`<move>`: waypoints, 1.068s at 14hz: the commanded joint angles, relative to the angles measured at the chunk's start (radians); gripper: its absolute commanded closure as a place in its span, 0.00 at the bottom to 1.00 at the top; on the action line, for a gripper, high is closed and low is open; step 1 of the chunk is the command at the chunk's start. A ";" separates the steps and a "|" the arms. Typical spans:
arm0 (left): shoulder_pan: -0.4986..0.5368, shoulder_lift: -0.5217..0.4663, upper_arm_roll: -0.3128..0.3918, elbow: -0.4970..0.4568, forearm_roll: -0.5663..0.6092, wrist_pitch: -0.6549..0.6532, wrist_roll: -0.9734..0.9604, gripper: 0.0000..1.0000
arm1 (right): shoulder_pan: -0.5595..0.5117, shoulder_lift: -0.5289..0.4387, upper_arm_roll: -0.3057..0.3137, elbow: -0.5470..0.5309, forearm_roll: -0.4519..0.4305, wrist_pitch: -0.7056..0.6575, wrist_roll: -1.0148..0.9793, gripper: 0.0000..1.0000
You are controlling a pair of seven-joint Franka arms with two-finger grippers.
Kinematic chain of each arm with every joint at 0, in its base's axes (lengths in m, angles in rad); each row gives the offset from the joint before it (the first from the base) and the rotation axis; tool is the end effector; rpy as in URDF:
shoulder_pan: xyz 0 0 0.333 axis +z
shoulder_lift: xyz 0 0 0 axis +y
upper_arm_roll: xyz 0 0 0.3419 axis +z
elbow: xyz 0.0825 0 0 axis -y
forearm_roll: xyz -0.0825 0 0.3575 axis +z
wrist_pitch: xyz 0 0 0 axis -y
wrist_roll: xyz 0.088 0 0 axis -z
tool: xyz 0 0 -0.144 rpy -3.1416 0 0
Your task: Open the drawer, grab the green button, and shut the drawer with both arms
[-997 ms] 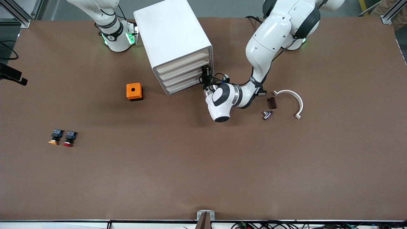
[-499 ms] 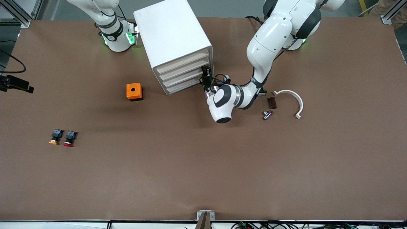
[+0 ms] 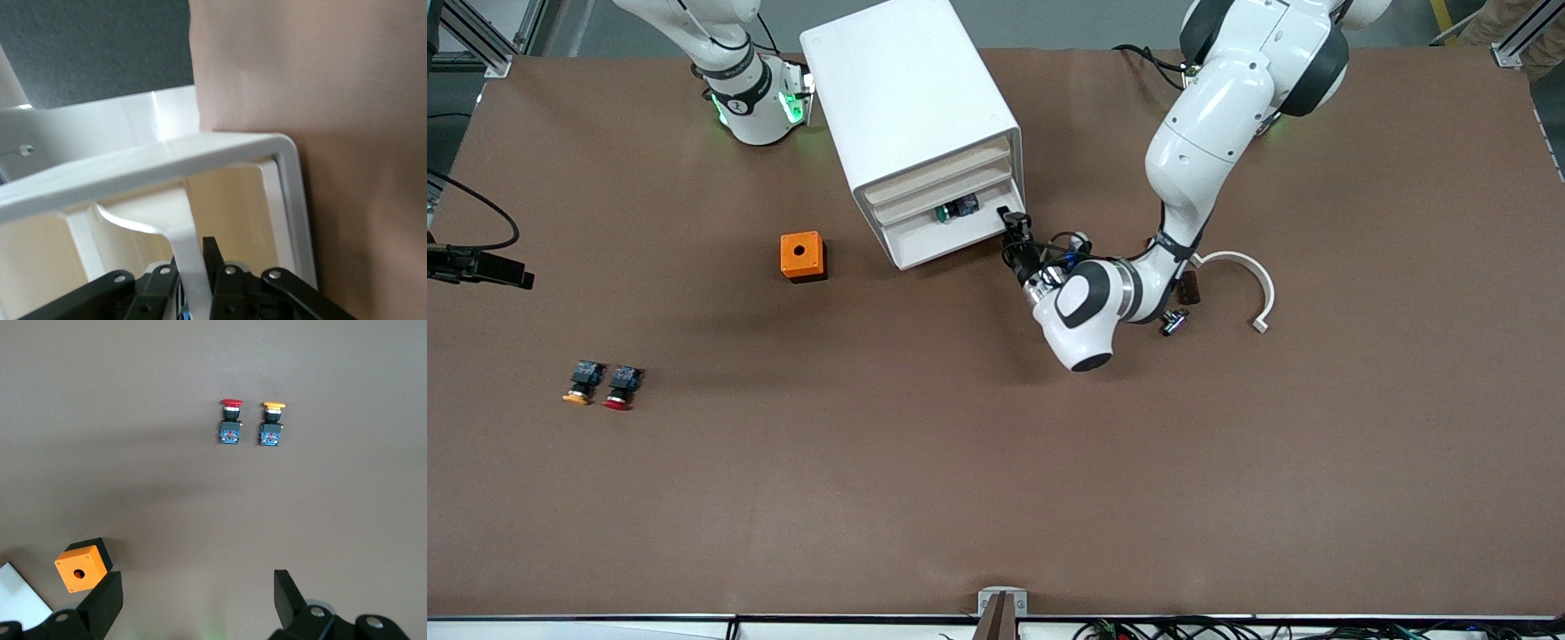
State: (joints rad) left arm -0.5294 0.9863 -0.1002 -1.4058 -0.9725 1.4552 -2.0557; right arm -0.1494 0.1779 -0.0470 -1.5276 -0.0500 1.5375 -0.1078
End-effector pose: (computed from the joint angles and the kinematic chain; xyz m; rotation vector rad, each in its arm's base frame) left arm 0.4385 -0.4611 0.1494 -1.2753 -1.6766 1.4968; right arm 0.5577 -0.1163 0.5323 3.0947 -0.1332 -0.2712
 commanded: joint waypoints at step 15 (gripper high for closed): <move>0.101 0.009 0.005 0.062 -0.029 0.080 -0.001 0.00 | 0.155 -0.104 0.016 -0.118 0.119 0.022 0.766 0.00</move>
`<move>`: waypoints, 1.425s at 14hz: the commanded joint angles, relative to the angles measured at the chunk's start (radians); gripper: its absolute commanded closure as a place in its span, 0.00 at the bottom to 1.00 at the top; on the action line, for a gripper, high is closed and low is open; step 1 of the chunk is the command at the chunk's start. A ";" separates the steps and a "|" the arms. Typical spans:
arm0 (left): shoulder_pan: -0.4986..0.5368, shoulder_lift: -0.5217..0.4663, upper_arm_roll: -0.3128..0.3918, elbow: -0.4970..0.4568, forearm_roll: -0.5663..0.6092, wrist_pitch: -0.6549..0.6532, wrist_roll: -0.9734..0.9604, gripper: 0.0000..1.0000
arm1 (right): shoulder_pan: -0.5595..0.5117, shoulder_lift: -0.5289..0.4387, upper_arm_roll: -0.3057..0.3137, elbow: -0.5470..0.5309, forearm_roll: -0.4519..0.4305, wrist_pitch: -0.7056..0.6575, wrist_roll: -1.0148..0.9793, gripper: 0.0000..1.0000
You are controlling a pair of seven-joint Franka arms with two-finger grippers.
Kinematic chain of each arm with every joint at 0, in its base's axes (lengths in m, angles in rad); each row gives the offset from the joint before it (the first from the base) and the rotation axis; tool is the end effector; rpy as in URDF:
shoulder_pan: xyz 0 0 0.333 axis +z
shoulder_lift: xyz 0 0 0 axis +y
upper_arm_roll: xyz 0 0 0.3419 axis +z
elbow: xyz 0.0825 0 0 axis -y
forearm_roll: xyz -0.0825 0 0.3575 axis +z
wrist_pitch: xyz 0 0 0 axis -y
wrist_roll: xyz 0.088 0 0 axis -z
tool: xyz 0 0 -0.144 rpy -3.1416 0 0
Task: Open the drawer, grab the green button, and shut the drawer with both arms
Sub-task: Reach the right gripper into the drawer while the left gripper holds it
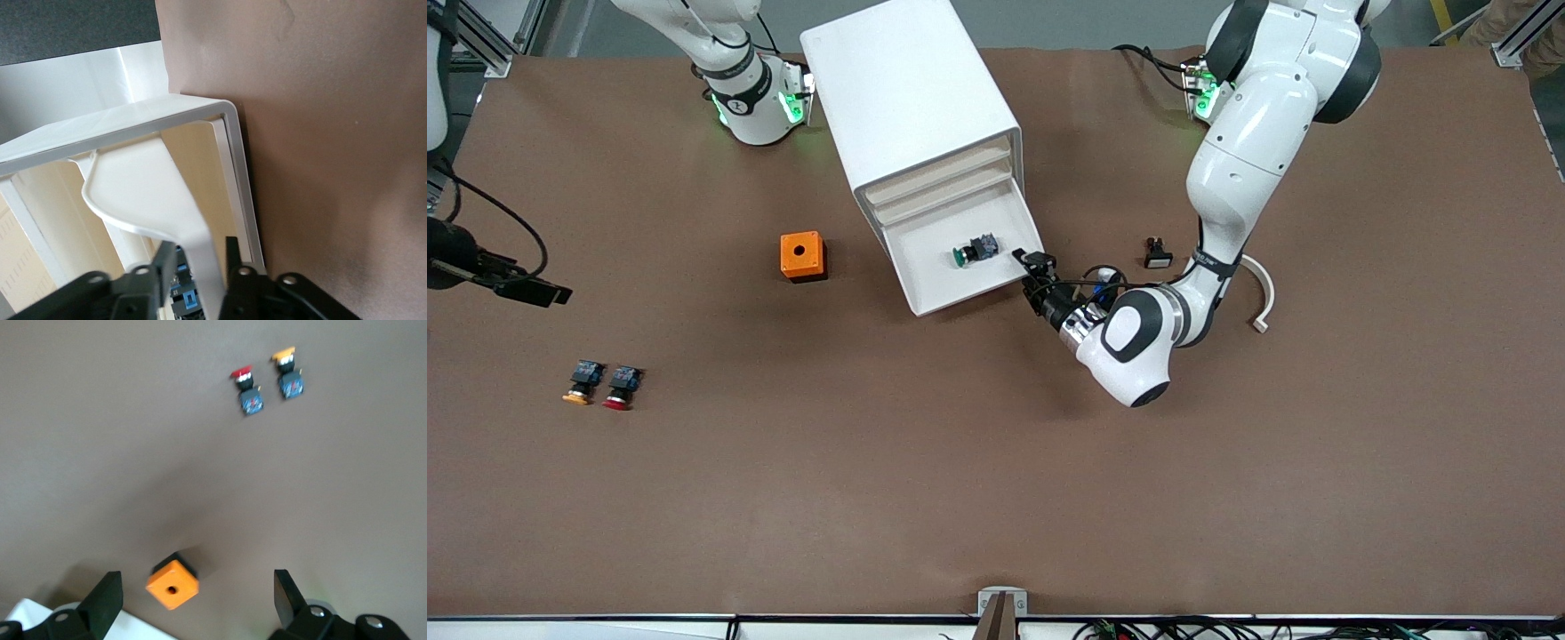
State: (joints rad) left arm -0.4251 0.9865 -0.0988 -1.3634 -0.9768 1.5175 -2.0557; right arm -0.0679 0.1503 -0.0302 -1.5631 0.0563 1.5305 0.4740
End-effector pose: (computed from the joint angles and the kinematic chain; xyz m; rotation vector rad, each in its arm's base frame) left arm 0.5060 -0.4188 0.1570 -1.2528 -1.8572 1.5567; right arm 0.5570 -0.0454 0.5322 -2.9832 0.8822 0.2952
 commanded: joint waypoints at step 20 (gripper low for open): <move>-0.327 -0.071 0.719 0.133 0.021 0.150 1.258 0.00 | 0.760 0.115 -0.001 -0.178 0.014 0.413 1.215 0.00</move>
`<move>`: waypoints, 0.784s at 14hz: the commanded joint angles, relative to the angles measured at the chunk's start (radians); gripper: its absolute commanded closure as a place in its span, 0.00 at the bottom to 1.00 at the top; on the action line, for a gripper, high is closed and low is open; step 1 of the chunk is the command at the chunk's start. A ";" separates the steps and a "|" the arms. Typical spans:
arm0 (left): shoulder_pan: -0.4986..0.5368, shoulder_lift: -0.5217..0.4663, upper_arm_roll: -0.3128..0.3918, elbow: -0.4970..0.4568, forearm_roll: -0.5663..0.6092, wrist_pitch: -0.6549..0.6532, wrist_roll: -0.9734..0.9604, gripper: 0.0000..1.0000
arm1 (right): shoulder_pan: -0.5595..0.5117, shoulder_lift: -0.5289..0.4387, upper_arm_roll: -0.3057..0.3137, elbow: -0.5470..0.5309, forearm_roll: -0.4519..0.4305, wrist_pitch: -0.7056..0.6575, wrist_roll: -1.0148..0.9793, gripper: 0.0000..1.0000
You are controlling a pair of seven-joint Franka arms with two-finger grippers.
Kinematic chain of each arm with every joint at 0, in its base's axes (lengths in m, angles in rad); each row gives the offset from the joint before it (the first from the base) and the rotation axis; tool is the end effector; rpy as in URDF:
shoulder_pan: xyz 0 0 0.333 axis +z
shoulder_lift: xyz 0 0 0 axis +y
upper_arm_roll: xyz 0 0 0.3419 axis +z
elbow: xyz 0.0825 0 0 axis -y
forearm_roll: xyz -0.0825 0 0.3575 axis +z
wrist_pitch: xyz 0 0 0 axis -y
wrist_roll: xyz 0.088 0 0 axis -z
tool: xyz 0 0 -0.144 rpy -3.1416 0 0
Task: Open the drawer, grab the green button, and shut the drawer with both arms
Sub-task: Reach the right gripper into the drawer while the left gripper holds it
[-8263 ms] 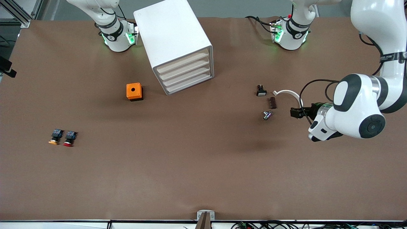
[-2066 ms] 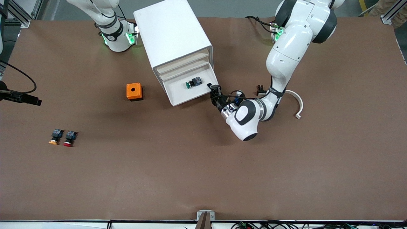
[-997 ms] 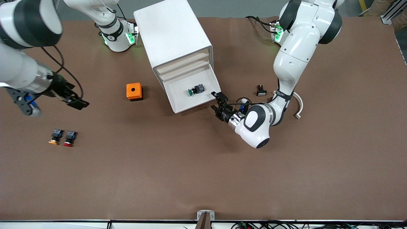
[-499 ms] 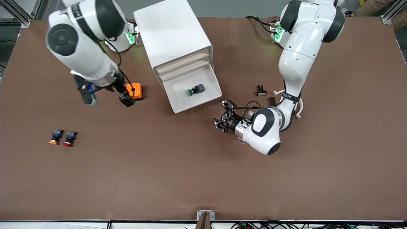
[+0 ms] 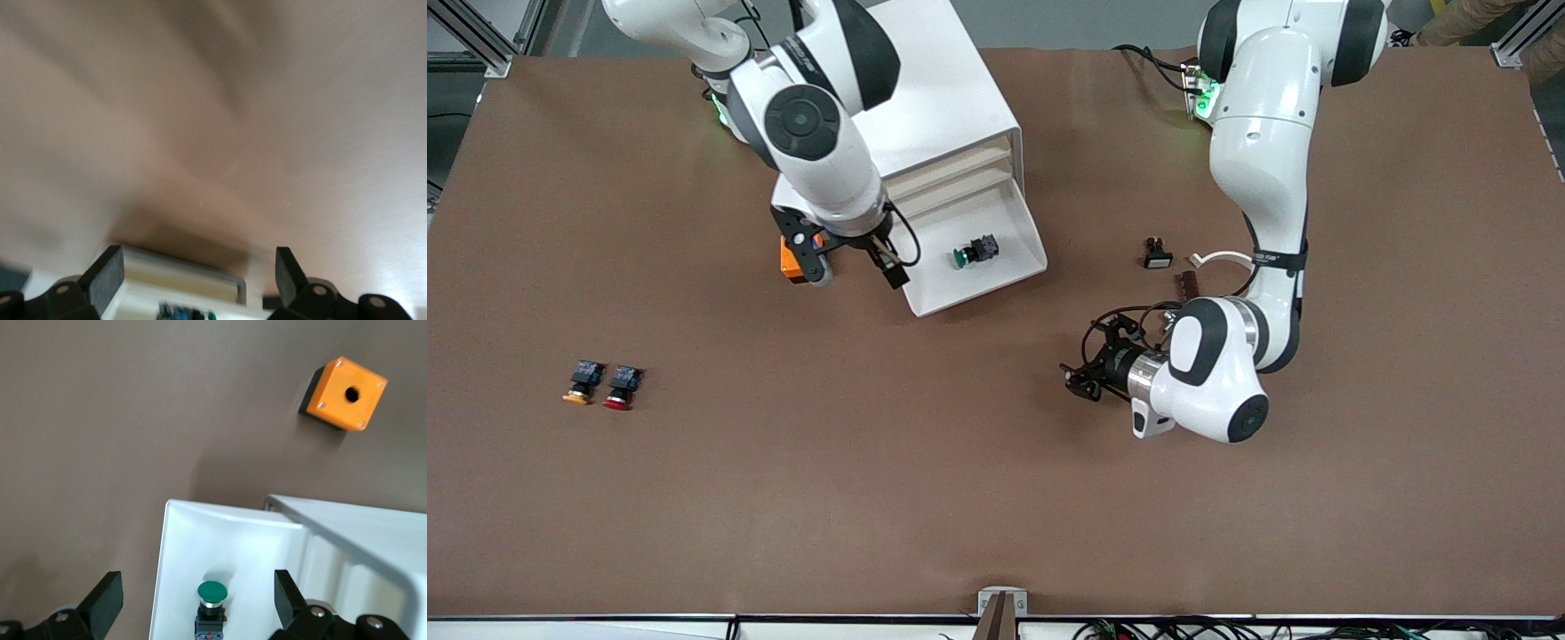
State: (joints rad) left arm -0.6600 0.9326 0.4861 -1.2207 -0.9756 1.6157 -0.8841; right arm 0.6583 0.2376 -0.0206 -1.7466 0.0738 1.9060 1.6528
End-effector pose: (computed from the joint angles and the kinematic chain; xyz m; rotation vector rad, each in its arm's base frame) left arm 0.6356 -0.3239 0.2288 2.4877 1.1844 -0.8987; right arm 0.4751 0.3629 0.4276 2.6834 -1.5395 -0.1399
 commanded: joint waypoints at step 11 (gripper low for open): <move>-0.418 -0.038 0.419 -0.054 0.100 0.260 0.027 0.00 | 0.179 0.181 -0.007 0.004 0.030 0.154 0.039 0.00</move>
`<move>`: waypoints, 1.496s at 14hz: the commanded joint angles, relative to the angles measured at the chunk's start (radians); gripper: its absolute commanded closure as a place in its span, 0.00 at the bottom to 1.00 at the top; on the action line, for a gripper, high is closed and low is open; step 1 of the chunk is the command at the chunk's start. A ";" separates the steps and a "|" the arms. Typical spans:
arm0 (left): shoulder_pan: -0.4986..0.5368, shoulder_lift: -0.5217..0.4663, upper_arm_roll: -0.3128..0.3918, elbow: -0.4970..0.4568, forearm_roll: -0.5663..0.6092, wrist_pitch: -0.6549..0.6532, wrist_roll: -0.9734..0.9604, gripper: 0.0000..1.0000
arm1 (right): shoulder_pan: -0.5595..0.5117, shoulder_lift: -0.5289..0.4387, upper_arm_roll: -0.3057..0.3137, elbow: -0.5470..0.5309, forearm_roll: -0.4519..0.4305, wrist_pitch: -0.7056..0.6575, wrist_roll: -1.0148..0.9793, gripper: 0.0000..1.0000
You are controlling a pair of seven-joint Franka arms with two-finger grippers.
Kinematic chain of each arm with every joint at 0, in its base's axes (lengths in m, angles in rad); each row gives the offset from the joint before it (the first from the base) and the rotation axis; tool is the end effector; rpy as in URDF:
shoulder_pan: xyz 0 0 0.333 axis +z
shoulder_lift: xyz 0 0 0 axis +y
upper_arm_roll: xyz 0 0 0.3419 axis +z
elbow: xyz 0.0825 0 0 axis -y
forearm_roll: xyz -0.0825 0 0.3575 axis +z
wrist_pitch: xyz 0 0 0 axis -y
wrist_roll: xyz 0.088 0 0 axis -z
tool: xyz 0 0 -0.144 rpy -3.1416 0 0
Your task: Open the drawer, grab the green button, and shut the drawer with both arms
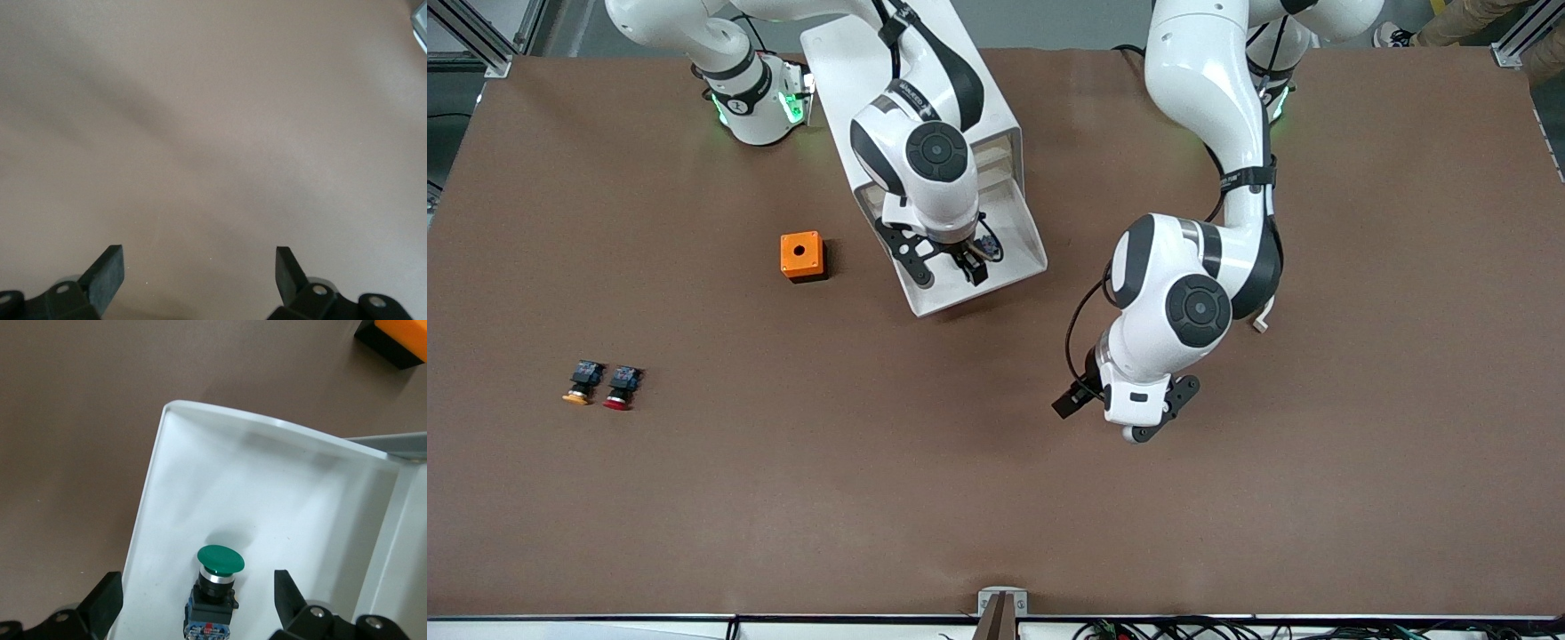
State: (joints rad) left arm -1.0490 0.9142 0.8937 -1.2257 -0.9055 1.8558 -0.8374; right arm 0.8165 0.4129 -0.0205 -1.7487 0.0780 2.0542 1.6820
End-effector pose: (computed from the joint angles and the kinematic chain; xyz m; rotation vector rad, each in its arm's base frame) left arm 0.6378 -0.3893 0.3292 2.7676 1.0240 -0.1202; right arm 0.4336 0.4541 0.3300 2.7354 -1.3633 -0.1384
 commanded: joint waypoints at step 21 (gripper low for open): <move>-0.077 -0.017 -0.114 -0.081 0.203 0.298 0.242 0.00 | 0.115 0.084 -0.009 -0.008 0.039 0.101 0.130 0.00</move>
State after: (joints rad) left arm -1.1378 0.9108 0.7928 -1.3087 -0.7110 2.1661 -0.6270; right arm 0.9193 0.4920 -0.0203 -1.7525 0.0989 2.1459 1.7968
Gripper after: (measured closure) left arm 0.000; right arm 0.000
